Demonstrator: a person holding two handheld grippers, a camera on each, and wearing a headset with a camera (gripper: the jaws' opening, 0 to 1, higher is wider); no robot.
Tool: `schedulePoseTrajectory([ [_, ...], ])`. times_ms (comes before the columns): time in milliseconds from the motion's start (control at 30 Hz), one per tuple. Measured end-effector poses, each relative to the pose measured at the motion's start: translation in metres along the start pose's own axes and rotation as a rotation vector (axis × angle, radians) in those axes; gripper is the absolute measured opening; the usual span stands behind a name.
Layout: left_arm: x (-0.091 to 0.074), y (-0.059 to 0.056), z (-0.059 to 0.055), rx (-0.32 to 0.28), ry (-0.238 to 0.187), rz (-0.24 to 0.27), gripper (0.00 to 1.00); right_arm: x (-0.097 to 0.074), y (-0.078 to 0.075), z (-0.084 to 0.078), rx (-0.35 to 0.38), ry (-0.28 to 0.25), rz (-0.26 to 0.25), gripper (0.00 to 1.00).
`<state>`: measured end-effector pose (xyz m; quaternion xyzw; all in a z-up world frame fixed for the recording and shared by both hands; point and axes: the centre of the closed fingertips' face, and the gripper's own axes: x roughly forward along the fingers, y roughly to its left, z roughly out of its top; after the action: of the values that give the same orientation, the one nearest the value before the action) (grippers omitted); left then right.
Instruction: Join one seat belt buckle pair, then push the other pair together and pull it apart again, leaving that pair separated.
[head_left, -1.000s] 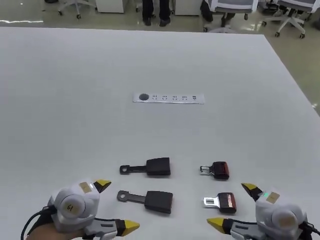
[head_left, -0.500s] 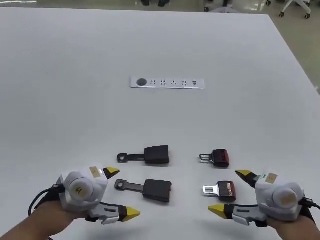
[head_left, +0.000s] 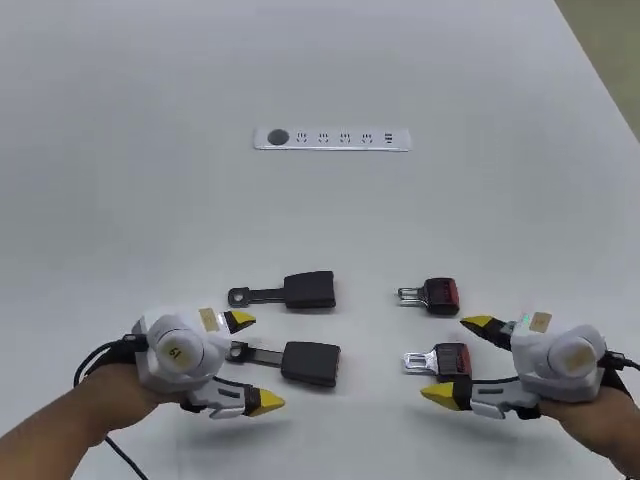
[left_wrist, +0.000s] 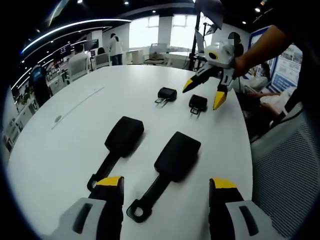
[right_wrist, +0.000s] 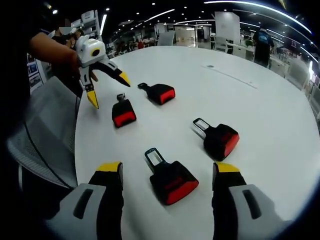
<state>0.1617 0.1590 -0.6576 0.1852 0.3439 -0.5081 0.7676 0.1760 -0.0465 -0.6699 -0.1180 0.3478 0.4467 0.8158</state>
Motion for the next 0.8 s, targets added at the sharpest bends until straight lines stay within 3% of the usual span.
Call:
schedulePoseTrajectory([
  [233,0.018,-0.005,0.000,0.075,0.042,-0.071,0.69,0.005,0.001,-0.007,-0.052,0.043,0.067,0.67],
  [500,0.035,-0.002,-0.005,0.151,0.083,-0.097,0.65,0.009,0.003,-0.015,-0.092,0.085,0.133,0.62],
  [700,0.044,0.001,-0.009,0.184,0.096,-0.112,0.62,0.007,0.002,-0.020,-0.130,0.127,0.164,0.57],
  [800,0.048,0.004,-0.003,0.186,0.077,-0.115,0.61,0.008,0.001,-0.022,-0.133,0.138,0.170,0.55],
])
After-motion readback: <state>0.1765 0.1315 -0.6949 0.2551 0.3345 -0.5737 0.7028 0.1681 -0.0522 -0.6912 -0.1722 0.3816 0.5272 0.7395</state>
